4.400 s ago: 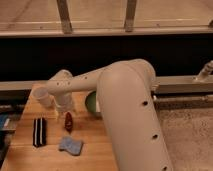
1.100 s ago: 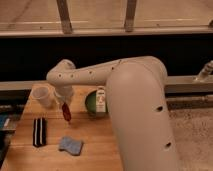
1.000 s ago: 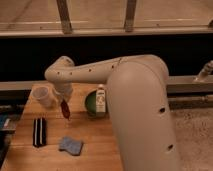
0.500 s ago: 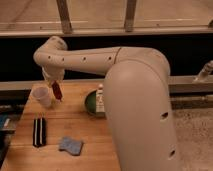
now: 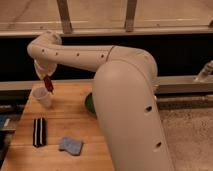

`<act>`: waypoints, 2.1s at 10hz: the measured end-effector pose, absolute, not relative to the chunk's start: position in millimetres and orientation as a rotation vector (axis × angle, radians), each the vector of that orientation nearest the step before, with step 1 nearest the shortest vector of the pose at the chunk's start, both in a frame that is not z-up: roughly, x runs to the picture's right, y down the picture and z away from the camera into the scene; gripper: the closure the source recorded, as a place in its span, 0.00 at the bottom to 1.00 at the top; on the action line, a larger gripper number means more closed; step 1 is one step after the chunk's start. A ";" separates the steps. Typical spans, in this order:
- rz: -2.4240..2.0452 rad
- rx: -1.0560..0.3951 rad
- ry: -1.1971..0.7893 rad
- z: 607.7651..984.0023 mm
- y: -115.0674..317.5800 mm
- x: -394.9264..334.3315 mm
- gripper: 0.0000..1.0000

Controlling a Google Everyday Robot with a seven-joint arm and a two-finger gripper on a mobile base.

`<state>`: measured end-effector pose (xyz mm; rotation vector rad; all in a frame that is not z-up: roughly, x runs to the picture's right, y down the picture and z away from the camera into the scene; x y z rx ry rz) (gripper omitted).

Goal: Place the pepper in the ceramic cup

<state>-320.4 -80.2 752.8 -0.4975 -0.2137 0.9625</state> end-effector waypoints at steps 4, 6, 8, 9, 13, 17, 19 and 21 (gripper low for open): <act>0.928 -0.537 -0.253 762.0 -82.2 -347.6 1.00; 0.917 -0.547 -0.263 768.7 -84.3 -354.3 1.00; 0.905 -0.562 -0.273 769.9 -81.4 -363.8 1.00; 0.898 -0.571 -0.279 770.8 -79.9 -369.2 1.00; 0.884 -0.598 -0.296 775.0 -76.1 -381.9 1.00; 0.866 -0.627 -0.313 779.6 -72.9 -398.5 1.00; 0.849 -0.648 -0.347 783.0 -73.1 -406.0 1.00; 0.838 -0.658 -0.390 785.4 -74.8 -405.4 1.00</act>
